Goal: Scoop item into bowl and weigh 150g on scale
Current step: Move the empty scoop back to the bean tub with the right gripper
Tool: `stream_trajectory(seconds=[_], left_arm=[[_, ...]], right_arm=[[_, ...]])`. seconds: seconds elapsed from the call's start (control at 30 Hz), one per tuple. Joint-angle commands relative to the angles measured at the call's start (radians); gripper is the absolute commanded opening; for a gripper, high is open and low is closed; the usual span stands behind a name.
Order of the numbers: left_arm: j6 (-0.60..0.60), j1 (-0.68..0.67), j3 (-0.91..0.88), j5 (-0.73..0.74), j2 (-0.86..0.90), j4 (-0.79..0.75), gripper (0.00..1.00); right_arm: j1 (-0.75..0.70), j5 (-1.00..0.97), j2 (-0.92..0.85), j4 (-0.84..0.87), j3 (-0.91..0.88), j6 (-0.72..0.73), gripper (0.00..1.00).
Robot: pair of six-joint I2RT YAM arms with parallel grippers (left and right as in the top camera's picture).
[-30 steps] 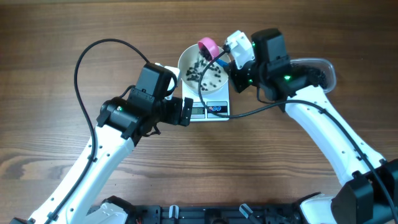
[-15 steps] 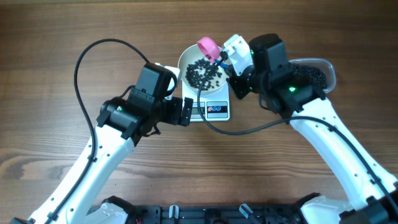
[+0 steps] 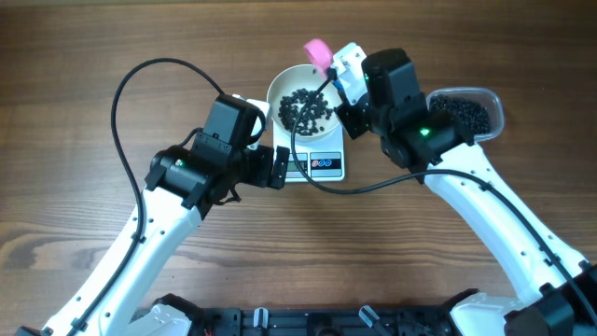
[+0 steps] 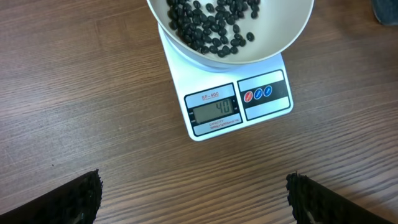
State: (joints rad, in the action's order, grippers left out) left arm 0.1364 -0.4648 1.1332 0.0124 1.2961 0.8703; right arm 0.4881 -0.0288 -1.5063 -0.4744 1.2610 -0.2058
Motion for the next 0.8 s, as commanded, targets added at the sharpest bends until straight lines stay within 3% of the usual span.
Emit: stream_trajectory(seconds=[0.0, 0.07, 0.23, 0.37, 0.5, 0.63, 0.67, 0.77], left_arm=[[0.009, 0.002, -0.001, -0.002, 0.004, -0.003, 1.00], [0.009, 0.002, -0.001, -0.002, 0.004, -0.003, 1.00], [0.009, 0.002, -0.001, -0.002, 0.004, -0.003, 1.00], [0.009, 0.002, -0.001, -0.002, 0.004, -0.003, 1.00], [0.009, 0.002, -0.001, -0.002, 0.004, -0.003, 1.00], [0.009, 0.002, -0.001, -0.002, 0.004, -0.002, 1.00], [0.009, 0.002, -0.001, -0.002, 0.004, -0.003, 1.00], [0.009, 0.002, -0.001, -0.002, 0.004, -0.003, 1.00]], right_arm=[[0.006, 0.012, -0.005, -0.043, 0.014, -0.086, 0.04], [0.006, 0.010, -0.006, -0.060, 0.014, -0.081, 0.04], [-0.017, 0.011, 0.087, 0.068, 0.014, 0.244, 0.04], [-0.133, 0.010, 0.225, 0.058, 0.016, 0.232, 0.04], [-0.426, 0.011, 0.323, -0.060, 0.016, 0.232, 0.04], [-0.676, 0.010, 0.288, -0.317, 0.016, 0.204, 0.04], [-0.706, 0.010, 0.235, -0.411, 0.012, 0.144, 0.04], [-0.708, 0.011, 0.145, -0.471, 0.006, 0.077, 0.04]])
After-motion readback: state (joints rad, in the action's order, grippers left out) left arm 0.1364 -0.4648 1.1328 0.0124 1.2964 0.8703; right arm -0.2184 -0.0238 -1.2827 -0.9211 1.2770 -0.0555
